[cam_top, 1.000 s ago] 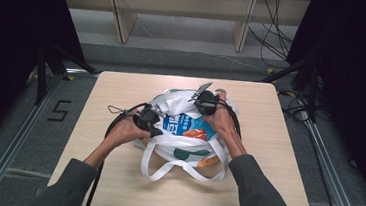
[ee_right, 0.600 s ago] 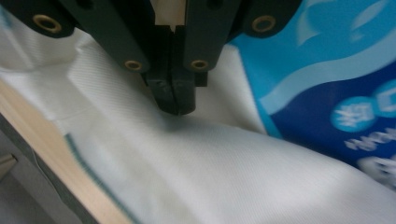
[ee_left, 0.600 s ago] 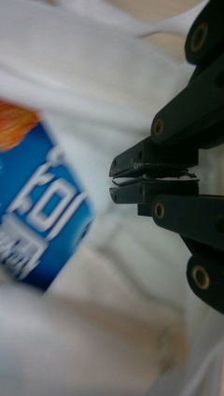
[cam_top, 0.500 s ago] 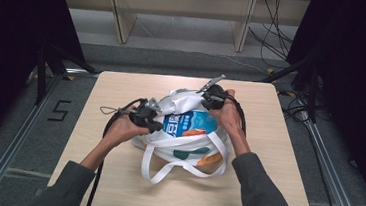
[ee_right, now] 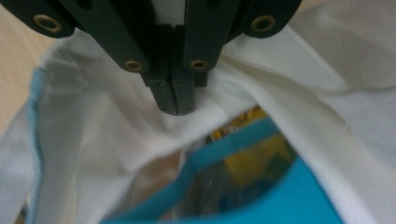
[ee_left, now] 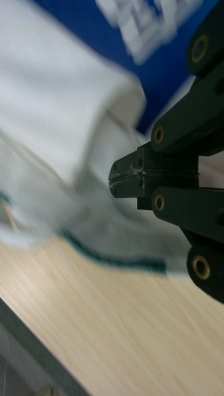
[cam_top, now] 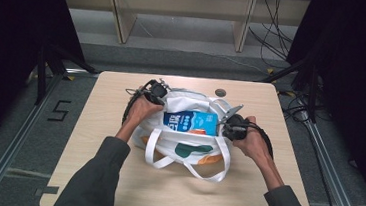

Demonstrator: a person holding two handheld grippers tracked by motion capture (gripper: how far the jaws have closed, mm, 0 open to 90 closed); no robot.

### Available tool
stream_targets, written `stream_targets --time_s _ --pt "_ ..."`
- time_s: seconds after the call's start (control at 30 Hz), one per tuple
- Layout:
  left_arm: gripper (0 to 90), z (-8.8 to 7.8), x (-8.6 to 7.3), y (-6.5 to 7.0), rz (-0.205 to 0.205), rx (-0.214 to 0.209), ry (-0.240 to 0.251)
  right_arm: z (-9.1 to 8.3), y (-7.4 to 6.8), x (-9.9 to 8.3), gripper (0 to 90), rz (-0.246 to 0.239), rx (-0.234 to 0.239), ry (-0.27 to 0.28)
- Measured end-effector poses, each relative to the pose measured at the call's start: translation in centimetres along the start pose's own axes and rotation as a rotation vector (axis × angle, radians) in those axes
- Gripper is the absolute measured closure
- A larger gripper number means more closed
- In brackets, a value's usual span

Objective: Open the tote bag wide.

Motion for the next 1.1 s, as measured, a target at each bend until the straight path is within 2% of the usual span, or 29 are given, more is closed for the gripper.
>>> stream_targets --time_s 0.03,0.07,0.1,0.13,0.17,0.2,0.23,0.27,0.3,0.33,0.37,0.43,0.47,0.57,0.6,0.63,0.67,0.7,0.73,0.77,0.8,0.83,0.87,0.93,1.0,1.03,1.07,1.1 --pt "89.5 0.0 -0.3 -0.3 -0.031 -0.001 0.026 0.0 0.1 -0.3 90.0 0.019 0.007 0.003" --pt "89.5 -0.1 -0.4 -0.3 -0.037 0.003 0.037 -0.1 0.2 -0.3 90.0 0.028 0.011 0.014" --pt "89.5 -0.1 -0.4 -0.3 -0.037 0.003 0.037 -0.2 0.4 -0.1 90.0 0.025 -0.005 0.029" --pt "89.3 -0.6 -0.3 0.4 0.009 0.016 0.031 -0.6 0.3 0.3 90.0 0.039 -0.019 0.039" --pt "88.9 -0.9 -0.1 0.9 0.013 0.0 0.056 -1.1 0.2 0.8 90.0 0.036 -0.026 0.076" --pt "88.0 -1.3 0.1 1.8 0.014 -0.038 0.099 -1.7 0.0 1.4 90.0 0.043 -0.02 0.111" --pt "87.4 -1.7 0.3 2.8 0.018 -0.083 0.123 -2.5 -0.4 2.1 90.0 0.047 -0.003 0.148" --pt "87.1 -1.9 0.3 4.0 0.031 -0.132 0.12 -3.0 -0.7 2.8 90.0 0.037 -0.019 0.195" --pt "86.8 -2.0 0.1 4.9 0.061 -0.139 0.097 -3.4 -1.3 3.4 90.0 0.023 -0.034 0.193" --pt "86.0 -2.0 0.0 5.5 0.079 -0.142 0.079 -3.6 -1.6 3.6 90.0 -0.013 -0.062 0.164" --pt "86.1 -1.8 0.1 5.7 0.112 -0.163 0.087 -3.5 -1.9 3.7 90.0 -0.035 -0.06 0.156" --pt "86.0 -1.7 -0.4 6.4 0.082 -0.179 0.078 -3.6 -2.0 3.3 90.0 -0.017 -0.055 0.156" --pt "86.2 -1.6 -0.7 6.5 0.095 -0.178 0.065 -3.9 -2.0 2.8 90.0 0.005 -0.064 0.161" --pt "85.9 -2.0 -1.6 7.3 0.133 -0.202 0.033 -5.2 -2.1 2.0 90.0 0.016 -0.056 0.201" --pt "85.9 -2.4 -2.0 7.6 0.142 -0.216 0.039 -5.6 -2.1 1.9 90.0 0.002 -0.068 0.218" --pt "86.7 -2.8 -2.4 7.9 0.15 -0.217 0.038 -6.1 -2.4 1.8 90.0 -0.025 -0.06 0.248" --pt "86.9 -3.2 -2.9 8.1 0.16 -0.223 0.045 -6.7 -3.1 1.8 90.0 -0.009 -0.041 0.268" --pt "86.9 -3.2 -2.9 8.1 0.16 -0.223 0.045 -6.7 -3.1 1.8 90.0 -0.009 -0.041 0.268" --pt "86.9 -3.5 -3.5 8.3 0.163 -0.233 0.062 -7.1 -3.8 1.7 90.0 -0.016 -0.007 0.27" --pt "86.7 -3.6 -4.5 8.0 0.149 -0.23 0.081 -6.9 -4.7 1.2 90.0 -0.067 0.022 0.257" --pt "86.8 -3.4 -5.4 7.6 0.14 -0.211 0.053 -6.6 -5.1 0.8 90.0 -0.069 0.042 0.247" --pt "87.1 -3.3 -5.9 7.1 0.136 -0.206 0.066 -5.9 -5.4 0.2 90.0 -0.071 0.055 0.233" --pt "89.1 -3.2 -6.1 6.8 0.091 -0.236 0.099 -5.3 -5.6 -0.3 90.0 -0.066 0.046 0.225" --pt "89.2 -3.3 -6.4 6.7 0.082 -0.256 0.105 -4.7 -5.9 -0.7 90.0 -0.045 0.057 0.219" --pt "89.2 -3.5 -6.3 6.9 0.106 -0.242 0.096 -4.7 -6.0 -0.8 90.0 -0.056 0.066 0.205" --pt "89.1 -3.7 -6.2 6.9 0.105 -0.24 0.098 -4.8 -6.1 -0.7 90.0 -0.068 0.063 0.198" --pt "88.2 -3.9 -5.9 6.9 0.078 -0.253 0.127 -5.1 -6.1 -0.7 90.0 -0.06 0.081 0.171" --pt "87.3 -4.3 -5.6 6.7 0.081 -0.261 0.142 -5.3 -5.8 -0.5 90.0 -0.063 0.074 0.177"
Point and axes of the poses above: each handheld gripper's, and its own axes: z roughly forward along the jaws, x roughly out of its top, y roughly to its right, the point moved 6 cm from there along z, roughly forward along the jaws, and after that the axes turned 14 degrees about -x, right-handed, at the moved point
